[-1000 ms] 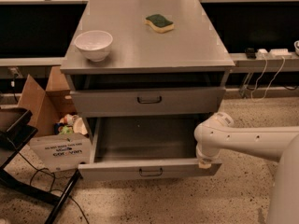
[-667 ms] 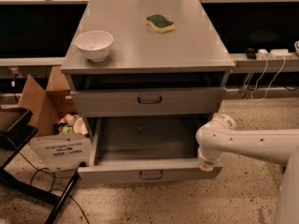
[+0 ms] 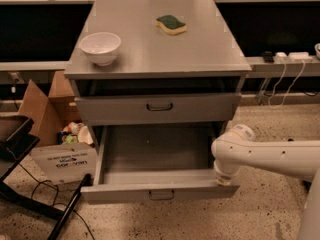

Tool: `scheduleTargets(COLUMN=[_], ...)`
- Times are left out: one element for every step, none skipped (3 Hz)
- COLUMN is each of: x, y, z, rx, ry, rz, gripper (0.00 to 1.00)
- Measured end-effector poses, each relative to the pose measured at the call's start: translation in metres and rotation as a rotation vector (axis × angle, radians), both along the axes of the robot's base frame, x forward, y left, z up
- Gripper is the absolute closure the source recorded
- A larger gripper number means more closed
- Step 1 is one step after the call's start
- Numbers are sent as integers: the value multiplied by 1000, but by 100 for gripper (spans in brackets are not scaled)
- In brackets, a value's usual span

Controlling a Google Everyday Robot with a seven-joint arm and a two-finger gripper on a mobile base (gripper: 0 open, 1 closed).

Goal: Open middle drawer

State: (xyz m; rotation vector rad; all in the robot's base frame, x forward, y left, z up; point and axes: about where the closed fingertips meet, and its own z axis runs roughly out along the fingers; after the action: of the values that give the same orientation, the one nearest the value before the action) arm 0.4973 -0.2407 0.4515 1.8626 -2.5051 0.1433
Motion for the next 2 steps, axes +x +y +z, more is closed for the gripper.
scheduleTargets(x=[0, -21], y=[0, -8], z=[1, 3], rx=[0, -11], ry=[0, 22], rz=[0, -35], gripper=[100, 100])
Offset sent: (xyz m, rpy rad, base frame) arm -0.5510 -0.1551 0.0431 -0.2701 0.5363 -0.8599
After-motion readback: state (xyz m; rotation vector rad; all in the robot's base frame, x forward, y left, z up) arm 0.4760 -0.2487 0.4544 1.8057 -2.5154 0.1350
